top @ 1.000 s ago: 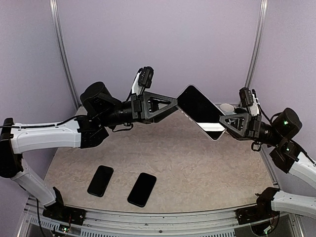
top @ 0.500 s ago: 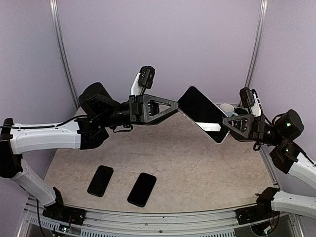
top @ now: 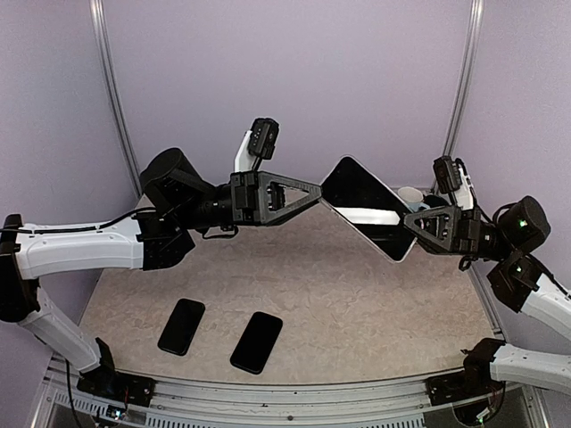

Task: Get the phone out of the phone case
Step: Remove the bottom left corner of the phone case.

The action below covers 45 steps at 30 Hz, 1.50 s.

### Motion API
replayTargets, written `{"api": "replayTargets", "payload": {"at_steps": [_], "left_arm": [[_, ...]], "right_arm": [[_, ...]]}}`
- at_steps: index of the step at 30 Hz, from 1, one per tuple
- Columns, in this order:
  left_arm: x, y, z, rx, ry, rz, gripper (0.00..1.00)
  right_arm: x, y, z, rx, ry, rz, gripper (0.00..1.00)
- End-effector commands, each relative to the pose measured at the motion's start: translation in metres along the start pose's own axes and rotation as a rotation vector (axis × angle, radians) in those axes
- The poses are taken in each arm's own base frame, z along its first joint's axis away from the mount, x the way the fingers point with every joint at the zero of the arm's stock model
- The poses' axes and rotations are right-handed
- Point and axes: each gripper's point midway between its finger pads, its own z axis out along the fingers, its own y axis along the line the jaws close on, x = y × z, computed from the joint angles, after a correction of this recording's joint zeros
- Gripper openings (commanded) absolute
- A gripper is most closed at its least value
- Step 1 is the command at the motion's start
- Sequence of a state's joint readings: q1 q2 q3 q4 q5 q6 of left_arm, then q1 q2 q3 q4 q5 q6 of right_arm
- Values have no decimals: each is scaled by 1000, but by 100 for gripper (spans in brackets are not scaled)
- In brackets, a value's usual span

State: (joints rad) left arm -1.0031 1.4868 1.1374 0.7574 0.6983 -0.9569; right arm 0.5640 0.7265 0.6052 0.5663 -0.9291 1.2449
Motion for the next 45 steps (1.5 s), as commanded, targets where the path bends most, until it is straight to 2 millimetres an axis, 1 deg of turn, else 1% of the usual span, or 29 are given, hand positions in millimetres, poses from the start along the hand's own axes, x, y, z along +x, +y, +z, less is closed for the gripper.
{"api": "replayTargets", "payload": {"at_steps": [1, 5, 12, 16, 25, 31, 40, 45], "left_arm": [[-6, -37, 0, 90, 0, 83, 12], [0, -49, 4, 137, 34, 99, 12], [7, -59, 13, 196, 76, 109, 11], [9, -57, 17, 207, 87, 106, 10], [8, -56, 19, 209, 87, 116, 8], [9, -53, 19, 203, 85, 111, 4], [8, -48, 18, 197, 79, 123, 4], [7, -41, 17, 184, 69, 126, 2]], "right_arm": [[-2, 18, 1, -58, 25, -35, 0], [-2, 18, 2, -66, 36, -18, 0], [3, 21, 1, -96, 55, 13, 0], [7, 21, 0, -116, 68, 38, 0], [9, 25, 2, -144, 101, 61, 0], [9, 34, 2, -193, 115, 65, 0], [5, 51, 4, -236, 139, 63, 0], [3, 56, 5, -252, 146, 69, 0]]}}
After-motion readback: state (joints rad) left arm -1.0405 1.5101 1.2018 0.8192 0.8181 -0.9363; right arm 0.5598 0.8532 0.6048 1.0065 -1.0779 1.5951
